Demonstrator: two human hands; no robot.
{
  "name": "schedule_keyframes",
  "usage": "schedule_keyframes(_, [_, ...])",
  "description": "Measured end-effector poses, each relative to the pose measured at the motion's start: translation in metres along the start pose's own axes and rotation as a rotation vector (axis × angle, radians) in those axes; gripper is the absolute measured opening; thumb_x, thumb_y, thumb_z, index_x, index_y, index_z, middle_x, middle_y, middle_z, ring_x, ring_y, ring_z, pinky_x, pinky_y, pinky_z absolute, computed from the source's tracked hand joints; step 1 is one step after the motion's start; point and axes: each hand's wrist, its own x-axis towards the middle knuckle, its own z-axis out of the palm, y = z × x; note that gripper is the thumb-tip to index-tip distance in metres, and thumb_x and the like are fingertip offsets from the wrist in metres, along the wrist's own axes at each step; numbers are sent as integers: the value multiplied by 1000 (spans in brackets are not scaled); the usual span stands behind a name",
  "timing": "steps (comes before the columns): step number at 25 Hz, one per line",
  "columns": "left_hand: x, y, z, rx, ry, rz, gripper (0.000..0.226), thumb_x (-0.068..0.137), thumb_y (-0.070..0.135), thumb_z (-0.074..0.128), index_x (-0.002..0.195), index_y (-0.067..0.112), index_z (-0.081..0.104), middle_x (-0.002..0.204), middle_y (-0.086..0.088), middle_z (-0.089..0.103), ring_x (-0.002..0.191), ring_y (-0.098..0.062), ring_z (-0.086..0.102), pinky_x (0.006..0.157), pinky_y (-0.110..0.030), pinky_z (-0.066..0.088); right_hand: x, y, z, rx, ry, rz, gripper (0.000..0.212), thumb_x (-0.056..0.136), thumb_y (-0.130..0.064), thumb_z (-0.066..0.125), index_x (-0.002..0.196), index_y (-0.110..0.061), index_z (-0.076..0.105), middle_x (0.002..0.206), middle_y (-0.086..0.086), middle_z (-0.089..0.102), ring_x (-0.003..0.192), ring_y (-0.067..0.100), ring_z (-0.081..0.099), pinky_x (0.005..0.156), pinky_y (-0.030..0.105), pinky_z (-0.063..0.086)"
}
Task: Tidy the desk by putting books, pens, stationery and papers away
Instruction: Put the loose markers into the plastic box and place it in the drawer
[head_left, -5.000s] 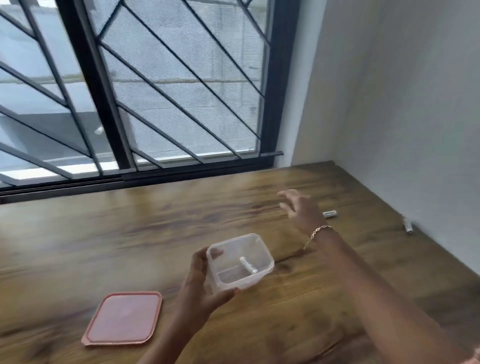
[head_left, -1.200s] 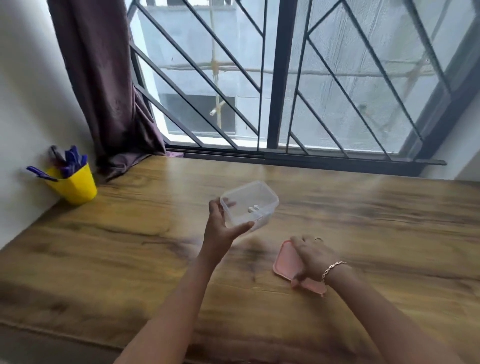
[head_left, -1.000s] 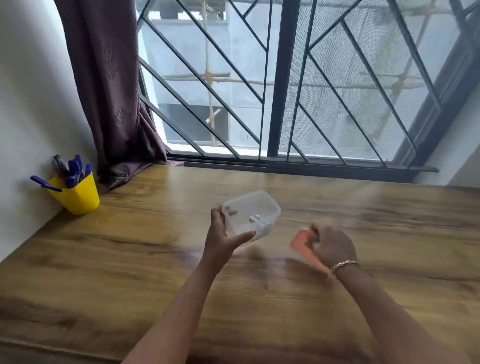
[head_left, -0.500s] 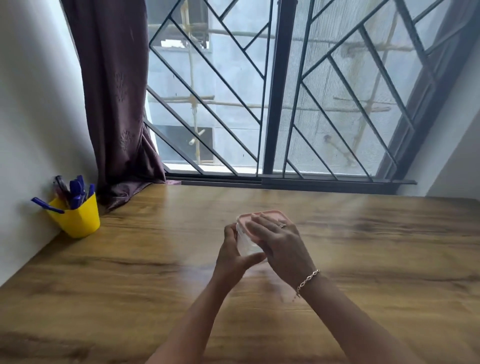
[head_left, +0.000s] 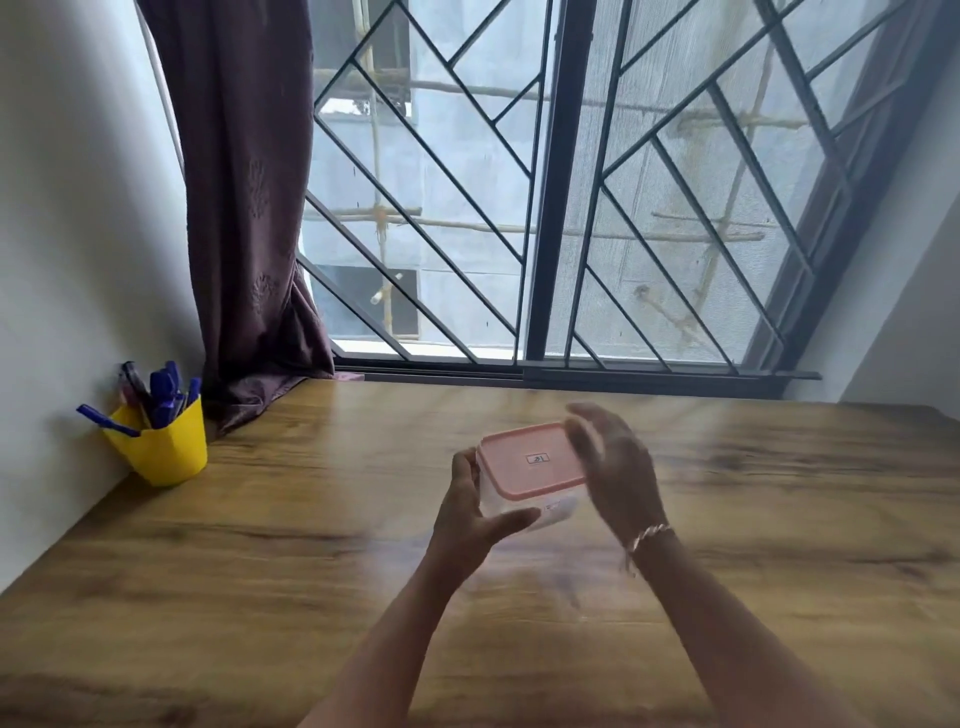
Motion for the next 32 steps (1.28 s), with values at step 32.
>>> schedule_keyframes(32, [9, 58, 23, -205, 507, -398, 40, 76, 60, 61, 74, 21, 59, 77, -9, 68, 76, -31, 68, 69, -47, 59, 1, -12, 25, 745, -96, 733, 44, 83, -56, 53, 94, -14, 50, 72, 6, 59, 61, 24, 62, 60, 35, 53])
